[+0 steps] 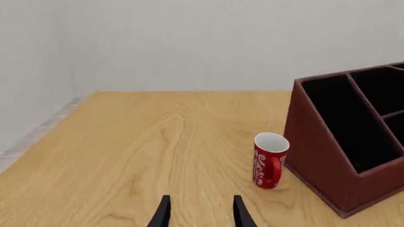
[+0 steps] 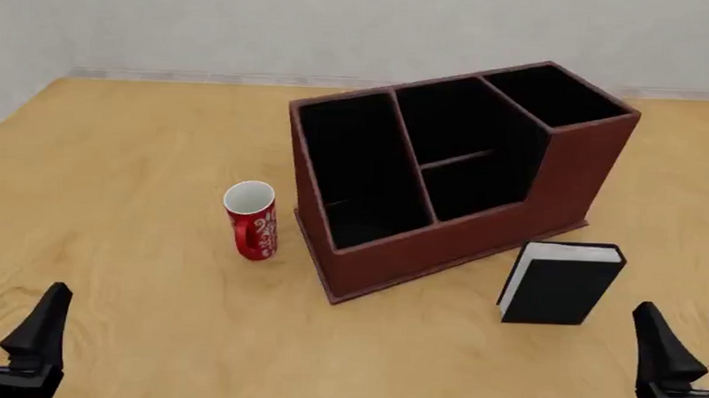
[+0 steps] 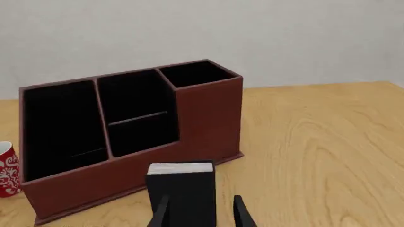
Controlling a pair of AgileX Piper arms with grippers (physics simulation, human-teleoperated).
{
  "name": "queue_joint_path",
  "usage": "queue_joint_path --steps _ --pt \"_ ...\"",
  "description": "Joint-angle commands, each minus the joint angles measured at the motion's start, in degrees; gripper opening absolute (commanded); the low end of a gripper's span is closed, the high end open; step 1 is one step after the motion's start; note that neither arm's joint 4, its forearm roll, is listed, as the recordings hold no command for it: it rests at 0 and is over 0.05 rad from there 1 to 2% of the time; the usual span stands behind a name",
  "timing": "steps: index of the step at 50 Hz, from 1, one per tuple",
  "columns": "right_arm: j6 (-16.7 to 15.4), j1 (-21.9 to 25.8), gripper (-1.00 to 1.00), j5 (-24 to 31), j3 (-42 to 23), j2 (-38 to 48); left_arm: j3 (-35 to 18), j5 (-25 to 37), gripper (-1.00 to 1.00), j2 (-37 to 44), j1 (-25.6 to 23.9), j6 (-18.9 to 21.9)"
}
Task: Pick up the book and place it in the left compartment of the caddy.
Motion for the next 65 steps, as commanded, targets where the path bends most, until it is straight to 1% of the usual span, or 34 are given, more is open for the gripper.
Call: queue_joint_path --steps 1,3,5,8,11,14,18,19,20,22,24,26,27,28,29,30,32,37,38,42,43,45,46,47,49,51,53,54,57,58,59,61,64,65 --pt "-2.53 1.29 1.00 -3.12 3.00 -2.40 3.04 -3.60 1.00 -3.07 -1.19 1.86" --pt "-2.62 1.19 1.00 -3.22 3.04 -2.22 3.02 -3.56 1.00 -3.06 -0.89 0.92" --pt "-2.85 1.13 1.00 -3.16 3.01 -2.19 3.04 -4.10 1.00 -3.10 -1.09 1.93" --pt "-3.10 1.20 1.00 -2.88 2.95 -2.40 2.98 -3.95 1.00 -3.11 -1.26 1.21" --pt "-3.52 1.22 1.00 -2.58 2.67 -2.53 3.01 -4.38 1.00 -3.12 -1.62 2.67" --pt "-4.17 1.52 1.00 -1.71 1.65 -2.94 2.73 -4.09 1.00 -3.12 -0.98 1.10" --pt "-5.14 2.03 1.00 -0.43 0.04 -3.05 2.42 -4.06 1.00 -3.13 -1.39 1.85" --pt "-6.01 2.46 1.00 0.37 -0.95 -3.06 2.36 -4.16 1.00 -3.13 -2.23 2.24" --pt "-6.01 2.46 1.00 0.39 -0.96 -3.06 2.36 -4.16 1.00 -3.13 -2.23 2.24" --pt "-7.50 3.23 1.00 1.85 -3.02 -2.51 2.24 -4.22 1.00 -3.13 -2.56 2.50" --pt "-9.28 3.78 1.00 2.89 -4.40 -1.90 1.93 -3.74 1.00 -3.13 -3.28 1.71" --pt "-9.66 3.86 1.00 3.30 -5.00 -1.65 1.69 -3.60 1.00 -3.11 -3.20 1.36" --pt "-11.26 4.02 1.00 3.83 -6.09 -0.20 1.38 -3.40 1.00 -3.12 -3.53 1.29" --pt "-11.48 4.10 1.00 3.90 -6.40 0.23 1.29 -3.29 1.00 -3.12 -3.51 1.16" --pt "-12.38 4.35 1.00 4.16 -7.03 1.12 1.24 -3.26 1.00 -3.12 -3.69 0.86" --pt "-12.38 4.35 1.00 4.14 -7.03 1.14 1.24 -3.26 1.00 -3.12 -3.69 0.86" --pt "-14.67 4.67 1.00 4.13 -7.88 3.31 1.27 -3.40 1.00 -3.12 -4.27 0.89" --pt "-17.54 6.36 1.00 5.71 -10.63 7.49 1.95 -3.92 1.00 -3.13 -4.78 1.43" --pt "-18.65 7.34 1.00 6.32 -11.15 8.65 2.05 -4.06 1.00 -3.13 -5.18 1.80" --pt "-19.55 7.96 1.00 8.54 -13.56 12.43 2.10 -4.26 1.00 -3.13 -5.51 2.19" --pt "-21.15 7.69 1.00 8.97 -14.06 13.19 2.10 -4.26 1.00 -3.13 -5.51 2.19" --pt "-21.47 8.16 1.00 10.27 -15.13 14.78 2.01 -4.47 1.00 -3.14 -5.68 2.41" --pt "-22.21 7.71 1.00 11.02 -15.97 15.30 1.93 -4.46 1.00 -3.14 -5.68 2.48" --pt "-23.27 8.33 1.00 11.50 -16.04 16.23 1.84 -4.43 1.00 -3.14 -5.62 2.50" --pt "-23.38 8.26 1.00 12.62 -17.10 16.76 1.78 -4.51 1.00 -3.14 -5.56 2.56" --pt "-25.01 8.56 1.00 13.69 -17.75 17.69 1.78 -4.71 1.00 -3.14 -5.53 2.81" --pt "-25.63 8.16 1.00 14.90 -19.11 18.41 1.58 -4.53 1.00 -3.13 -5.49 2.76" --pt "-26.47 8.08 1.00 15.35 -19.35 19.16 1.62 -4.60 1.00 -3.13 -5.54 2.92" --pt "-26.99 8.65 1.00 16.93 -20.50 20.17 1.65 -4.72 1.00 -3.13 -5.55 2.89" --pt "-28.38 8.76 1.00 17.40 -20.32 21.22 1.76 -4.88 1.00 -3.14 -5.46 2.87" --pt "-28.95 8.61 1.00 17.64 -20.55 21.31 1.78 -4.90 1.00 -3.14 -5.44 2.82" --pt "-29.72 8.78 1.00 18.84 -21.55 21.81 1.83 -5.02 1.00 -3.14 -5.46 2.80" --pt "-29.69 10.10 1.00 21.03 -23.53 22.01 1.95 -5.18 1.00 -3.14 -5.57 2.78" --pt "-30.17 10.34 1.00 21.55 -23.99 21.99 2.02 -5.27 1.00 -3.14 -5.65 2.77"
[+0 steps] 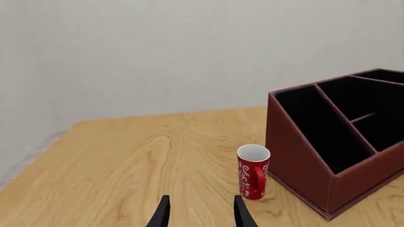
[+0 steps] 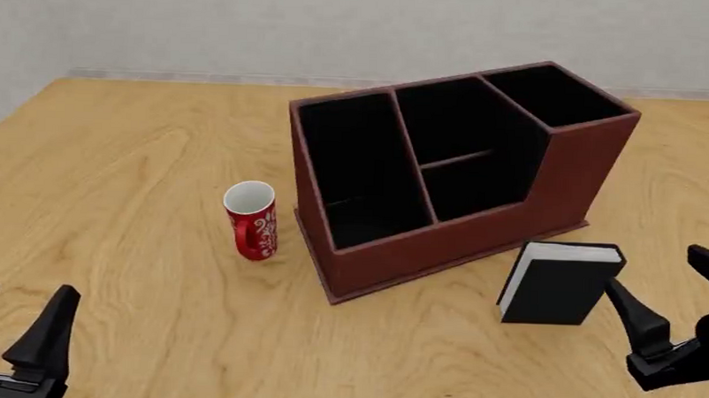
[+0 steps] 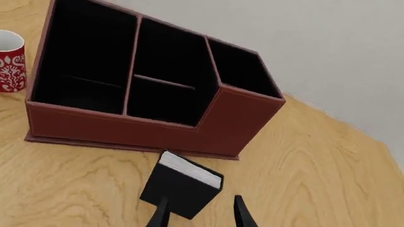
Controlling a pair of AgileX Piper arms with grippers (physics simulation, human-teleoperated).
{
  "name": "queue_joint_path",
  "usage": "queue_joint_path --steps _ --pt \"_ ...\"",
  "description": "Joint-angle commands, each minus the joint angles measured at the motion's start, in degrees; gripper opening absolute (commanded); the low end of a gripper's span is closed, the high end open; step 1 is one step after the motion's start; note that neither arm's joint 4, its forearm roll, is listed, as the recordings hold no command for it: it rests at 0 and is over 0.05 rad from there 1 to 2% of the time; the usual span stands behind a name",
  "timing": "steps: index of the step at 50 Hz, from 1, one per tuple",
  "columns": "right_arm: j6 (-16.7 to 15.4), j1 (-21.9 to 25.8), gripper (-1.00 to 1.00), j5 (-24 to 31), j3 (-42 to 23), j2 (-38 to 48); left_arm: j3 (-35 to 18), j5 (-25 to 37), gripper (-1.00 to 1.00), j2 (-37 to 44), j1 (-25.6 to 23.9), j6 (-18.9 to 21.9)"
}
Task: Pick up the book and place it in the left compartment of the caddy.
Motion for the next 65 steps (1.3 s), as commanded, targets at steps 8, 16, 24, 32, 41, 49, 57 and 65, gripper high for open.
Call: queue_joint_path --steps 8,16,24,32,41,49,57,65 --pt "-10.76 2.26 1.00 11.38 -8.79 3.64 0.10 -0.69 1.00 -0.01 -0.85 0.29" --pt "-16.34 2.33 1.00 17.25 -10.74 4.85 0.27 -0.81 1.00 -0.01 -1.32 0.53" --pt "-20.93 2.34 1.00 23.02 -13.79 7.40 -0.25 -0.45 1.00 0.00 -1.84 0.78" --pt "-25.08 3.02 1.00 25.70 -14.81 9.47 -0.61 -0.23 1.00 0.00 -2.34 1.19" --pt "-28.99 3.89 1.00 28.31 -16.31 12.26 -0.83 -0.18 1.00 0.00 -2.50 1.39" --pt "-32.82 2.85 1.00 28.47 -18.64 15.83 -1.16 -0.11 1.00 0.00 -2.42 1.52" --pt "-35.20 2.50 1.00 29.24 -19.41 18.24 -1.04 -0.23 1.00 0.00 -2.11 1.43" --pt "-37.64 1.23 1.00 30.55 -20.48 20.09 -1.05 -0.19 1.00 0.00 -2.01 1.23"
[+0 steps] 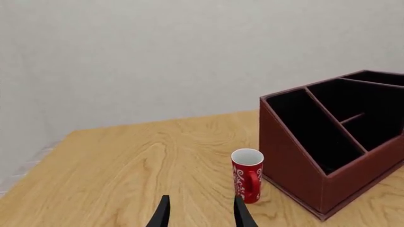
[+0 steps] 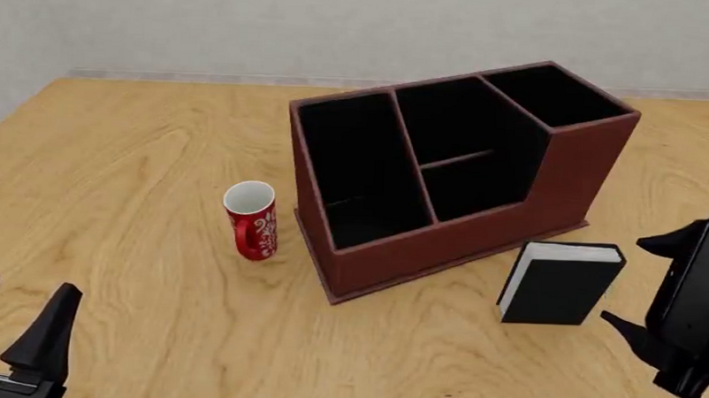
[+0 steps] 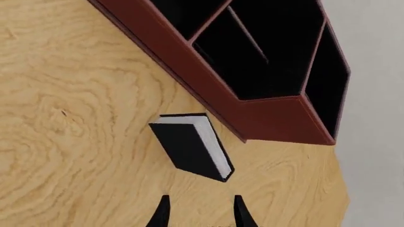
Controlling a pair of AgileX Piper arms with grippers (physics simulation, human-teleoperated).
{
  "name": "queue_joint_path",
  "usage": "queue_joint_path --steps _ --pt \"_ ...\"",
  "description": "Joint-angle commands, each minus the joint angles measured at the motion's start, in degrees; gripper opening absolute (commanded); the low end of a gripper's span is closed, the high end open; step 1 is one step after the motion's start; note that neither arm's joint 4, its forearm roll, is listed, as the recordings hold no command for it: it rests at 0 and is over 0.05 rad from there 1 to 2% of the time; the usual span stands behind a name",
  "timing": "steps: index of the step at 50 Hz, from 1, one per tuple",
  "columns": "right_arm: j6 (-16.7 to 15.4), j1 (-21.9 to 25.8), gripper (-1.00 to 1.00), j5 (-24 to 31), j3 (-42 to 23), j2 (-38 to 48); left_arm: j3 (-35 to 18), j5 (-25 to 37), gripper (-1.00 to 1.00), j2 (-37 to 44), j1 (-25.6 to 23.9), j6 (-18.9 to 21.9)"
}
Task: Pick up the book and place it in the left compartment of the caddy.
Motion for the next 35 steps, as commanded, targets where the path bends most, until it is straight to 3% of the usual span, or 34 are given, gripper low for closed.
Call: queue_joint_path --steps 1,10,16,20,22,25,29,35 --pt "-2.42 -3.68 1.00 0.20 -3.43 5.66 -0.13 0.10 1.00 0.00 0.23 -0.17" --pt "-7.69 -4.88 1.00 -3.47 -1.40 7.16 0.23 -0.15 1.00 0.00 0.35 -0.23" --pt "-7.06 -3.44 1.00 -4.26 -1.81 7.89 0.14 0.03 1.00 0.00 0.54 -0.30" --pt "-9.11 -4.21 1.00 -5.57 -1.33 8.45 0.14 -0.03 1.00 0.00 0.92 -0.54" --pt "-7.74 -2.82 1.00 -4.79 -2.25 8.72 0.14 0.06 1.00 0.00 1.20 -0.84" --pt "-9.63 -2.96 1.00 -4.48 -0.79 8.49 0.35 -0.03 1.00 0.00 1.22 -0.79" --pt "-8.82 -2.80 1.00 -4.41 -1.34 10.18 0.21 0.18 1.00 0.00 1.50 -1.02" --pt "-10.62 -4.04 1.00 -5.79 -0.21 12.24 0.16 0.29 1.00 0.00 1.66 -1.15"
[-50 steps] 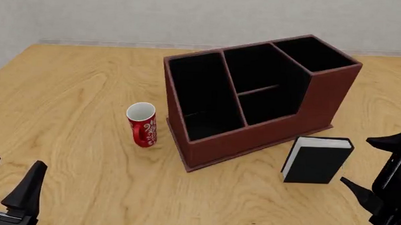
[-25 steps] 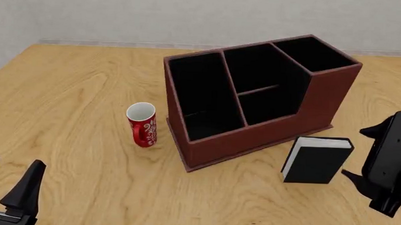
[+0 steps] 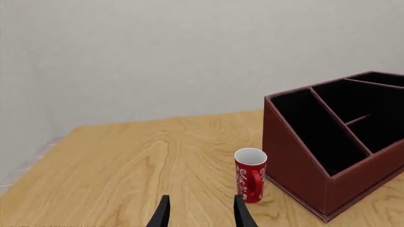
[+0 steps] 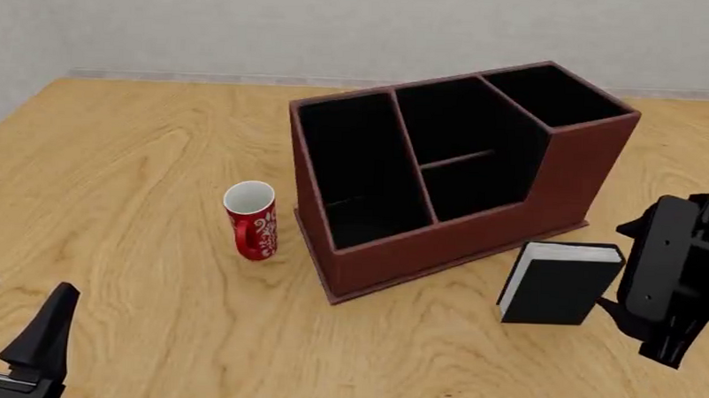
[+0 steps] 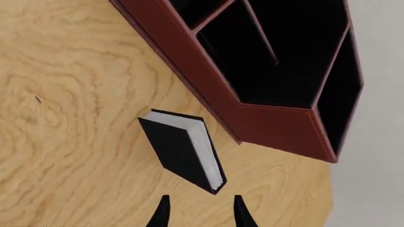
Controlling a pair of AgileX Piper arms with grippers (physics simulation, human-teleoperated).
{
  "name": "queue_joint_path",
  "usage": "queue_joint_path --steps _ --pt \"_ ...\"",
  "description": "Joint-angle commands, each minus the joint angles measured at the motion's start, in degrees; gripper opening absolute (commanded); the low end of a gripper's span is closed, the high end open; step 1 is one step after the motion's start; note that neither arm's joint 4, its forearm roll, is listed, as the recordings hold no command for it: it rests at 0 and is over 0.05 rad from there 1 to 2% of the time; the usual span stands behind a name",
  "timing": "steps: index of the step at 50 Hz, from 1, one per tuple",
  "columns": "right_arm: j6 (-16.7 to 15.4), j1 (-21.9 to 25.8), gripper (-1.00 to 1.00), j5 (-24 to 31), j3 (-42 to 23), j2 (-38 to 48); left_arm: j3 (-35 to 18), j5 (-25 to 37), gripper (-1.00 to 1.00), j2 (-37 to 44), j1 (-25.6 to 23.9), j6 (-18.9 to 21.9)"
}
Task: Pick up the book and place it in the left compartment of the caddy.
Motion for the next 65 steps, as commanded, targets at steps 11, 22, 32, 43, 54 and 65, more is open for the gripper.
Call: queue_joint_path --steps 11,22,32,43,54,65 --pt "-3.65 -1.74 1.00 -3.85 0.42 8.11 0.28 0.10 1.00 0.00 1.02 -0.47" --pt "-4.50 -2.81 1.00 -5.64 -1.43 12.90 0.90 -0.29 1.00 0.00 1.53 -0.57" --pt "-6.14 -4.51 1.00 -7.90 -1.47 16.81 1.50 -0.39 1.00 0.00 2.07 -0.82" --pt "-6.06 -4.24 1.00 -10.03 -1.36 20.16 1.84 -0.27 1.00 0.00 2.57 -0.96" --pt "-5.88 -4.02 1.00 -10.97 -0.93 22.18 2.06 -0.13 1.00 0.00 2.89 -1.07" --pt "-5.25 -3.83 1.00 -11.90 -0.60 23.64 2.10 -0.03 1.00 0.00 3.03 -0.99"
